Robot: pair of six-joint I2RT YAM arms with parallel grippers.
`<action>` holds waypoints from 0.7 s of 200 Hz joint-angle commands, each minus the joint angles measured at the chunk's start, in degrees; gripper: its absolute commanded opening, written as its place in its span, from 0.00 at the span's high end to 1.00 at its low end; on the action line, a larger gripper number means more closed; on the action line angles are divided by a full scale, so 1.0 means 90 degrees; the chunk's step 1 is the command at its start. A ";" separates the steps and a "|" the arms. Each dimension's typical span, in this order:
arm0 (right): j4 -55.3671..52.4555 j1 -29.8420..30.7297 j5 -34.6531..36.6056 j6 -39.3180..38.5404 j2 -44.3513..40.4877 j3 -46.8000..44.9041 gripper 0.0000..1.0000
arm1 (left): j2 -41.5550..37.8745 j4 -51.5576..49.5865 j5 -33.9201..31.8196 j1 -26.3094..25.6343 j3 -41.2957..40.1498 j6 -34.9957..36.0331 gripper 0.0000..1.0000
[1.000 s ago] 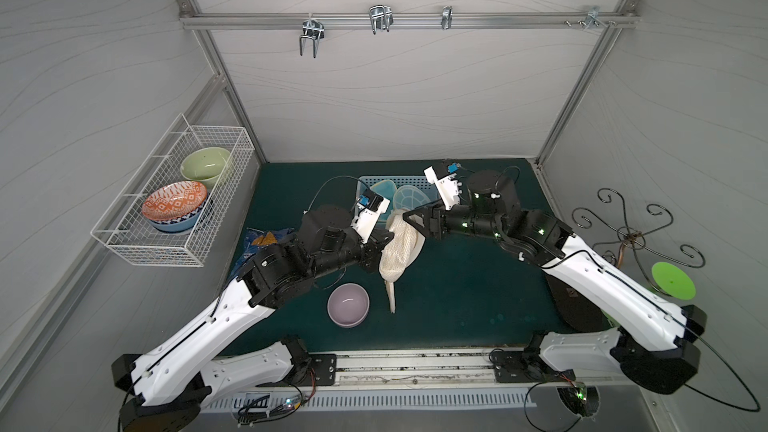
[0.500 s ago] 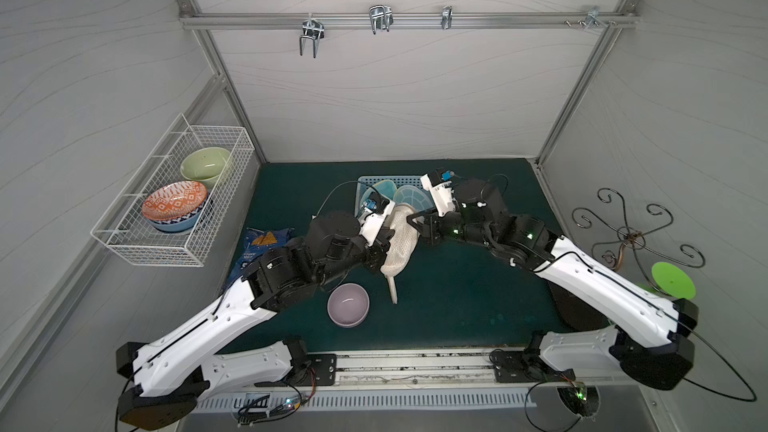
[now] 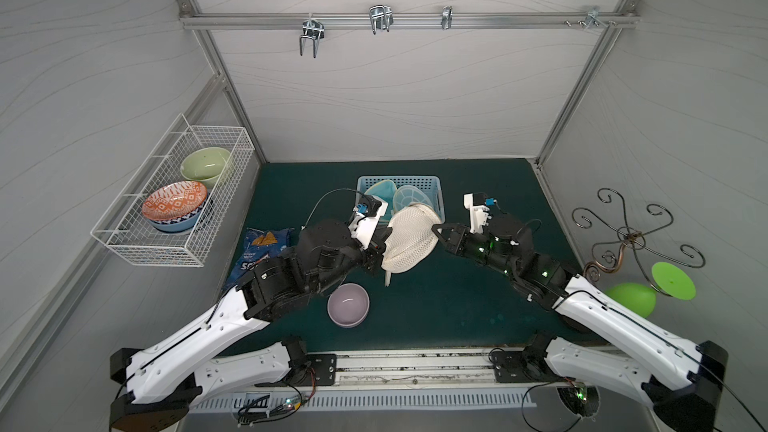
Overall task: Turn the laundry bag inside out
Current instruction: Turn over the laundry bag.
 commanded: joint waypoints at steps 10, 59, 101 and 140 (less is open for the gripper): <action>-0.0363 -0.0281 -0.0029 0.0419 -0.0422 -0.0853 1.00 | -0.0203 0.0673 -0.0340 0.0031 0.0764 0.0392 1.00; -0.1786 -0.0730 -0.0237 0.0180 -0.0203 -0.0385 1.00 | 0.0240 0.0063 -0.0046 0.0031 0.1312 0.0644 1.00; -0.1839 -0.0808 -0.1711 -0.1385 0.0190 0.0548 0.46 | 0.0540 -0.0631 0.1237 0.0030 0.1836 0.1258 1.00; -0.1673 -0.1772 -0.1824 -0.1553 -0.0907 0.0856 0.26 | 0.0430 -0.1106 0.1589 0.0029 0.1952 0.1692 1.00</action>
